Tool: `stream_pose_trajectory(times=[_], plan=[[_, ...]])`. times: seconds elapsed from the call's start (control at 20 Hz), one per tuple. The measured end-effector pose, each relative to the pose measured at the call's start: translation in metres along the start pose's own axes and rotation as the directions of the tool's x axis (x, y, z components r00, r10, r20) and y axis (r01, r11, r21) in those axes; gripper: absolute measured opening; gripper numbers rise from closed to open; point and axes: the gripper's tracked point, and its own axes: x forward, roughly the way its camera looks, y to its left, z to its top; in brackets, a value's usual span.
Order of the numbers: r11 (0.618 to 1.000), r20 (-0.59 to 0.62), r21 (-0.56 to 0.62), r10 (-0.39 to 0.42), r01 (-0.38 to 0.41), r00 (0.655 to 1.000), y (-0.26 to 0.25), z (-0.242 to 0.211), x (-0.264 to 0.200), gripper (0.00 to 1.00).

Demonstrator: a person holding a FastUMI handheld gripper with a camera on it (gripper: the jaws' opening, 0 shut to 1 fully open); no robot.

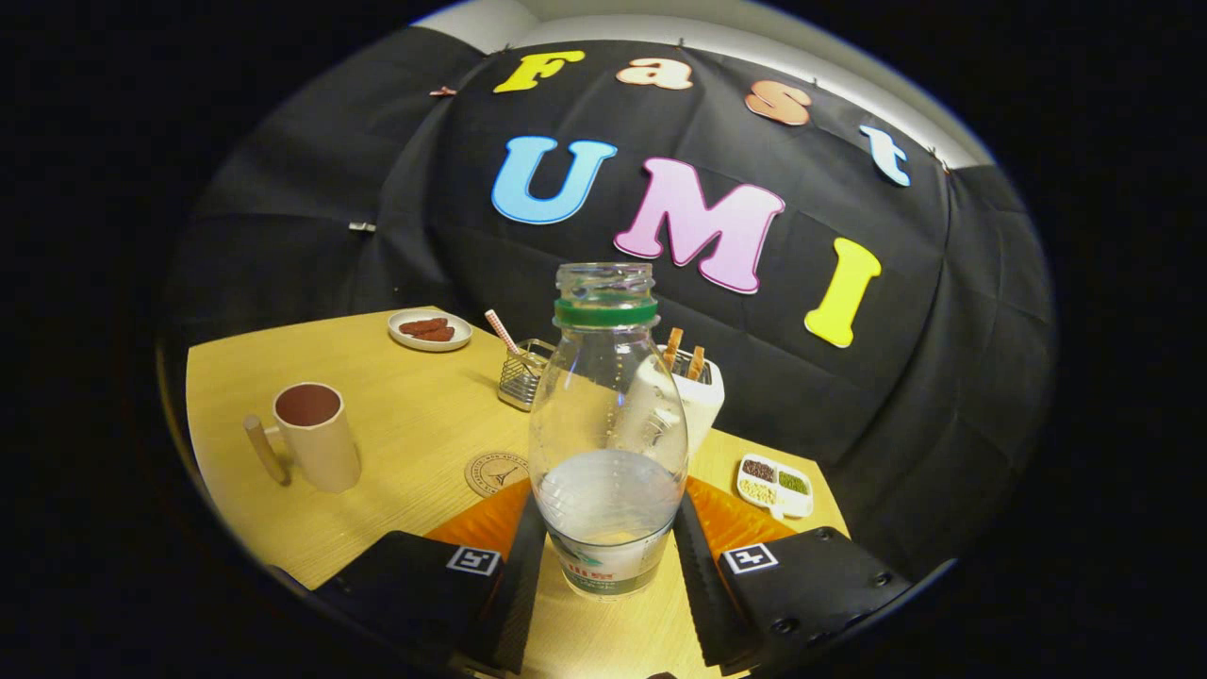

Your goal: Take the bottle from table, then pour the juice into the cup, finally place the bottle on the coaster

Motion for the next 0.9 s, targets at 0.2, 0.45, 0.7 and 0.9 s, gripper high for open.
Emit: stream_pose_trajectory(times=[0.2, 0.45, 0.7, 0.9], plan=[[0.987, 0.032, -0.157, 0.032, -0.027, 0.999, 0.032, 0.031, 0.005, 0.7], [0.948, 0.046, -0.317, 0.047, -0.03, 0.998, 0.076, 0.05, 0.005, 0.7], [0.891, 0.06, -0.455, 0.023, 0.007, 0.998, 0.096, 0.057, 0.015, 0.7], [0.835, 0.063, -0.549, 0.005, 0.03, 0.998, 0.105, 0.055, 0.023, 0.7]])
